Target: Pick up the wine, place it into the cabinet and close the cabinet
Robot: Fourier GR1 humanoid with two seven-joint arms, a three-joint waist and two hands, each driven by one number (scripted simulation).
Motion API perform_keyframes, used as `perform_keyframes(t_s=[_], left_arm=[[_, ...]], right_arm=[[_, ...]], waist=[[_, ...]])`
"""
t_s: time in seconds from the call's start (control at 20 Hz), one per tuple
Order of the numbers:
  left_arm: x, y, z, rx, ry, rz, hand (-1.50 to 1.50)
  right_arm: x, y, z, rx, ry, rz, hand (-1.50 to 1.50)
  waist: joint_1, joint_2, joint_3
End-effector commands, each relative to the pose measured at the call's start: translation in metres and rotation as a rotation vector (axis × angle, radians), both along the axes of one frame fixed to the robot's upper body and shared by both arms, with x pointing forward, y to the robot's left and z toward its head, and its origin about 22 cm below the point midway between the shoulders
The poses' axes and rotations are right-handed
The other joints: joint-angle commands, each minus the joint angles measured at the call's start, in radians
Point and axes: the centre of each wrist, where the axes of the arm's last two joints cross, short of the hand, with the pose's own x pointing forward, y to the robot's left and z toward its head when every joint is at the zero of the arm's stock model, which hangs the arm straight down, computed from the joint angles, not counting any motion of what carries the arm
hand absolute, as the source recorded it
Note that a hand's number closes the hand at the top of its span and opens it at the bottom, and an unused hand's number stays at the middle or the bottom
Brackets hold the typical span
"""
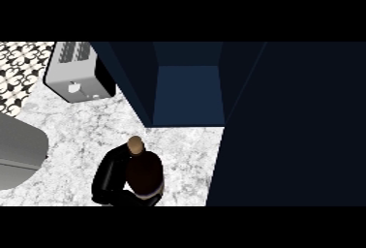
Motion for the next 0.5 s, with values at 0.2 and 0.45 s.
perform_keyframes(t_s=[0.2, 0.45], left_arm=[[0.014, -0.02, 0.014, 0.052, -0.058, 0.108, 1.5], [0.037, -0.024, 0.028, 0.096, -0.042, 0.138, 1.5]], right_arm=[[-0.039, -0.017, 0.036, 0.052, -0.044, 0.043, -1.5], [-0.045, -0.02, 0.035, 0.058, -0.043, 0.02, -1.5]], waist=[[-0.003, 0.001, -0.001], [-0.016, 0.0, -0.001]])
